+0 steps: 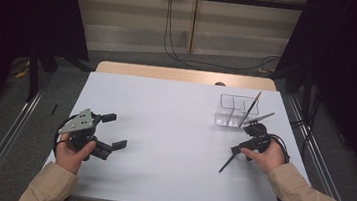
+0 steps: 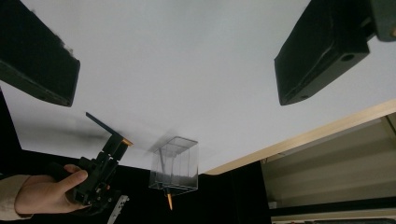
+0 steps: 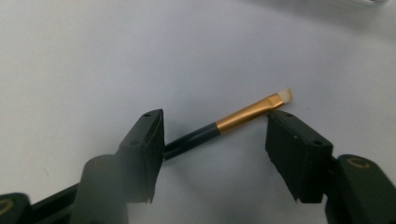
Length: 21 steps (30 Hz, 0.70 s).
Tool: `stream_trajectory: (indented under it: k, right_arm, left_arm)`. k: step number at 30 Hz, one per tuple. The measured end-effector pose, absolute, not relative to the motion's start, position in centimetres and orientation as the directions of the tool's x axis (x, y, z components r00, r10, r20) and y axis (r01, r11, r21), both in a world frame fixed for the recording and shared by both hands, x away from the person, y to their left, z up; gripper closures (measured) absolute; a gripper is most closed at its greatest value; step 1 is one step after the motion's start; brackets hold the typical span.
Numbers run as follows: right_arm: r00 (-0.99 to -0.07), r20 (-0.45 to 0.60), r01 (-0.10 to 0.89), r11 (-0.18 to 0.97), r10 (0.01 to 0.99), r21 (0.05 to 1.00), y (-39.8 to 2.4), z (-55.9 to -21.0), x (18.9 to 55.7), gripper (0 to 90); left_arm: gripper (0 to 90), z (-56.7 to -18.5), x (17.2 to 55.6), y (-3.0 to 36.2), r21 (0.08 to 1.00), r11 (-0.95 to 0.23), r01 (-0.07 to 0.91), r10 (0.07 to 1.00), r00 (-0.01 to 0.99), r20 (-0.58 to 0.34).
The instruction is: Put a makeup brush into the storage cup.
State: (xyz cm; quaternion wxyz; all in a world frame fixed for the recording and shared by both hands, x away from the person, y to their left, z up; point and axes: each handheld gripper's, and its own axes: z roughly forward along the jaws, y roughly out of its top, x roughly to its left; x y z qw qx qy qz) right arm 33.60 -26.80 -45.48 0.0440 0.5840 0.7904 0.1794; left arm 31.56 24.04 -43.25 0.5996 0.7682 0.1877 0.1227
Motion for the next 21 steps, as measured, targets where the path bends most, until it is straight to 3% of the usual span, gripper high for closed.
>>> stream_trajectory:
  k: [6,15,21]
  right_arm:
    - [-0.315,0.131,0.909,0.259,0.94,0.326,-27.03,-45.39,33.74,47.5]
    - [-0.339,0.067,0.899,0.303,0.938,0.316,-27.07,-45.3,33.94,65.9]
    - [-0.355,0.039,0.897,0.329,0.934,0.295,-26.84,-45.22,34.16,69.5]
  left_arm:
    - [0.0,-43.29,31.58,23.97,0.967,-0.211,0.145,0.435,0.899,-0.039]
    - [0.0,-43.38,31.65,23.96,0.966,-0.214,0.143,0.437,0.899,-0.036]
    - [0.0,-43.38,31.65,23.96,0.966,-0.214,0.143,0.438,0.898,-0.036]
